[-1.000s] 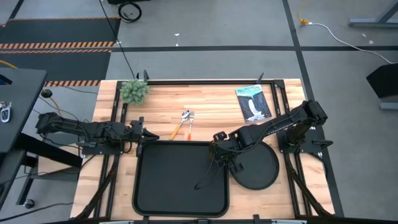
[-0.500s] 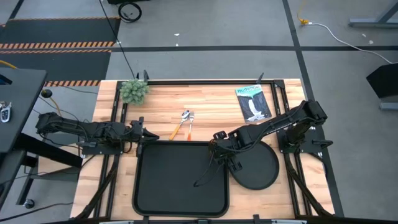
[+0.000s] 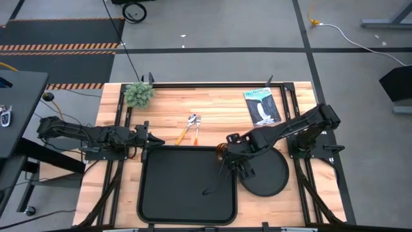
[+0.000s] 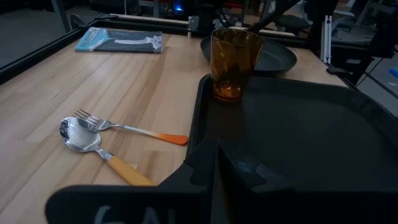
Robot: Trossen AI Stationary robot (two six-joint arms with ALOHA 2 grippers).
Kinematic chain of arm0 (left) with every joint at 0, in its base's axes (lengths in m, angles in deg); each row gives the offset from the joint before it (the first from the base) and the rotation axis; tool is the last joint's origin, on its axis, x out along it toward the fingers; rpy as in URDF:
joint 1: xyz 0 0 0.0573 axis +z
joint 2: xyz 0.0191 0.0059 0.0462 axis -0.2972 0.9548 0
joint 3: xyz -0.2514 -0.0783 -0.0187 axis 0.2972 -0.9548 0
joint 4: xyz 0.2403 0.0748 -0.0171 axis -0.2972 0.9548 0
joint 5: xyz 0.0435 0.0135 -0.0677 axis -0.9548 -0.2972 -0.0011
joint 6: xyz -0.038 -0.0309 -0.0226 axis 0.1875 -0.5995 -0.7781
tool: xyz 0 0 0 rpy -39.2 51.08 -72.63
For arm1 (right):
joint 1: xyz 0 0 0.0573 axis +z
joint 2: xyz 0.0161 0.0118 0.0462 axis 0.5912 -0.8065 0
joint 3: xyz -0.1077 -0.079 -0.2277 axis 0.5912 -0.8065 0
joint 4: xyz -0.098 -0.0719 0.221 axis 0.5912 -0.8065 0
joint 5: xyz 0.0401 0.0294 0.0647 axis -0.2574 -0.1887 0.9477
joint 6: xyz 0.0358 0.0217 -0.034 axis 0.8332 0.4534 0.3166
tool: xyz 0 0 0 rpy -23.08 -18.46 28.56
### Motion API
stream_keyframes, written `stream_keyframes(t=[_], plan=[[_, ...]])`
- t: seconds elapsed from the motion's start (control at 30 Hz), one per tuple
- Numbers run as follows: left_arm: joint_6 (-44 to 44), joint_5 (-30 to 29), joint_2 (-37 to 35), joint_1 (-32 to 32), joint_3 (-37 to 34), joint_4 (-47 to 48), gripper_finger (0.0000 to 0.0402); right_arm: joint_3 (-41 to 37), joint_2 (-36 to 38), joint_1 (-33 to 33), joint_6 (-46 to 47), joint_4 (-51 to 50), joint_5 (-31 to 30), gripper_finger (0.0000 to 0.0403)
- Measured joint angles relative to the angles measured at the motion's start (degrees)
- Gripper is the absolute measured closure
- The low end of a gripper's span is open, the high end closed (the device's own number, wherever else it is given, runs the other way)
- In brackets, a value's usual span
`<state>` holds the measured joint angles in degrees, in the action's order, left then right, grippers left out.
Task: Pick and place plate/cup/fork/spoon on tray
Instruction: Put the black plate on the black tray
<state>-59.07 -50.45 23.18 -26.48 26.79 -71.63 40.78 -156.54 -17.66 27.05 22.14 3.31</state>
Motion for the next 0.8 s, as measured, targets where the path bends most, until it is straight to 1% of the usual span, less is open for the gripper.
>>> stream_keyframes(t=[0.13, 0.3, 0.43, 0.53, 0.63, 0.7, 0.8], plan=[[0.01, -0.01, 0.00, 0.00, 0.00, 0.01, 0.0374, -0.81, 2.61, 1.28, 4.64, -3.78, -2.94, 0.0194], [0.01, 0.00, -0.02, 0.00, 0.02, 0.00, 0.0374, -2.80, 7.29, 3.77, 11.00, -3.46, -7.86, 0.0194], [0.00, -0.02, -0.02, 0.00, 0.01, 0.00, 0.0374, -7.61, 10.09, 5.30, 17.04, -2.61, -11.60, 0.0195], [0.00, -0.02, -0.02, 0.00, 0.00, 0.00, 0.0374, -12.23, 12.07, 5.87, 20.92, -2.64, -13.18, 0.0195], [0.00, -0.01, -0.01, 0.01, 0.00, 0.00, 0.0374, -17.36, 14.18, 5.24, 23.65, -1.90, -12.92, 0.0195], [0.01, 0.00, 0.00, 0.01, 0.02, 0.00, 0.0374, -21.22, 16.23, 3.66, 26.24, -0.42, -10.71, 0.0197], [-0.01, 0.00, 0.00, 0.00, 0.00, 0.00, 0.0374, -27.00, 19.88, 2.42, 33.00, 3.28, -8.23, 0.0205]])
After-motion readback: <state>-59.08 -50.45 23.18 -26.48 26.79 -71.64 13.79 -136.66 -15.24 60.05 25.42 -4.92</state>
